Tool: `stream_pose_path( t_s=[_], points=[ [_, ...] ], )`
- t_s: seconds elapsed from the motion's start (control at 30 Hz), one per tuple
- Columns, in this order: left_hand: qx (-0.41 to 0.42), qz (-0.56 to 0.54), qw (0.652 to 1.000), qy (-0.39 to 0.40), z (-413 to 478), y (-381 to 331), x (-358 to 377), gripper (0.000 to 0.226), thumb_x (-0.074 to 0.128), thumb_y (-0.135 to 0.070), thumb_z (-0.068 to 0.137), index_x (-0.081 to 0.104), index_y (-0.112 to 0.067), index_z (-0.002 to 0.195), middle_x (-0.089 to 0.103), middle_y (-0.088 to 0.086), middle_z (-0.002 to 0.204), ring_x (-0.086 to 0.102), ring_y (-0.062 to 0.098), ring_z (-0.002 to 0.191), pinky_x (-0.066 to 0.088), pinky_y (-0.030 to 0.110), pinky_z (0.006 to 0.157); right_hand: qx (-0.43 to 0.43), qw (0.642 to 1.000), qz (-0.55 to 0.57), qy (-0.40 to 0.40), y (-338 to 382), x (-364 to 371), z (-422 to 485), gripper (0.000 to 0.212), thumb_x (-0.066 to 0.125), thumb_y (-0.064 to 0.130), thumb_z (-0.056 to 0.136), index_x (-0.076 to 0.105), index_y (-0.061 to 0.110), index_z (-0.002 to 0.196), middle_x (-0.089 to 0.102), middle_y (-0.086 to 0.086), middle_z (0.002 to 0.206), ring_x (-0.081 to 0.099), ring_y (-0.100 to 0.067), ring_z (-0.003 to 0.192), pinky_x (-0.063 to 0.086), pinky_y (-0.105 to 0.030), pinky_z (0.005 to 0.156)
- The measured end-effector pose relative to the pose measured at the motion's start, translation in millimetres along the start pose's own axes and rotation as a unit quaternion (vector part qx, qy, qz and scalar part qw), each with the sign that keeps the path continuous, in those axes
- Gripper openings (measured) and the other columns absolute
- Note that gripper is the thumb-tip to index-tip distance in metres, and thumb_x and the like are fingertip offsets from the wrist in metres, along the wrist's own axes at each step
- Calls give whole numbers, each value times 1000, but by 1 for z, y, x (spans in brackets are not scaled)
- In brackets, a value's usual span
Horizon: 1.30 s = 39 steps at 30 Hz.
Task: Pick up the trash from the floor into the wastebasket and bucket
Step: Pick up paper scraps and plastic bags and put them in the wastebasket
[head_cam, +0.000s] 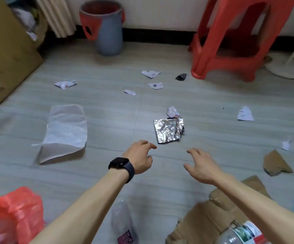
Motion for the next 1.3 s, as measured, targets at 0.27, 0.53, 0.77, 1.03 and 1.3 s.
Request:
stream_pose_path(
  t_s=[0.27,0.53,0.77,1.03,1.3],
  points=[
    [-7,53,998,40,94,23,57,63,51,-27,93,30,-27,152,13,10,163,20,29,148,22,36,119,34,999,38,-7,-26,12,140,66,42,49,100,17,30,158,2,-16,166,11,-39,151,18,-47,122],
    [53,202,976,57,138,48,67,66,46,-52,97,9,-53,151,-9,0,166,-2,32,152,12,50,121,-128,988,-78,-24,10,51,156,56,26,50,99,36,32,151,25,0,164,22,-30,148,22,-43,121],
    [27,203,974,97,148,75,87,68,50,-67,88,16,-59,147,8,-8,165,6,31,150,22,43,118,-102,980,111,-133,13,-12,196,27,55,43,94,72,23,93,66,1,112,59,-21,107,46,-33,92],
    [26,175,978,112,144,79,86,67,44,-65,93,5,-61,147,-7,-14,164,-10,22,151,20,51,118,-53,990,-115,-67,2,5,271,54,33,29,106,21,20,158,14,-5,166,20,-33,148,33,-50,114],
    [3,129,990,57,130,70,77,48,51,-51,97,36,-54,142,25,-13,158,14,21,148,48,38,99,-68,985,-108,-115,-10,20,188,31,53,24,97,59,33,125,65,-1,117,53,-32,102,48,-35,73]
  ],
)
Point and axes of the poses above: each hand's wrist, its own z-axis towards the middle knuckle, its own x-axis out of the palm, y = z × x, the point moved 6 cm from there along z, towards the middle knuckle
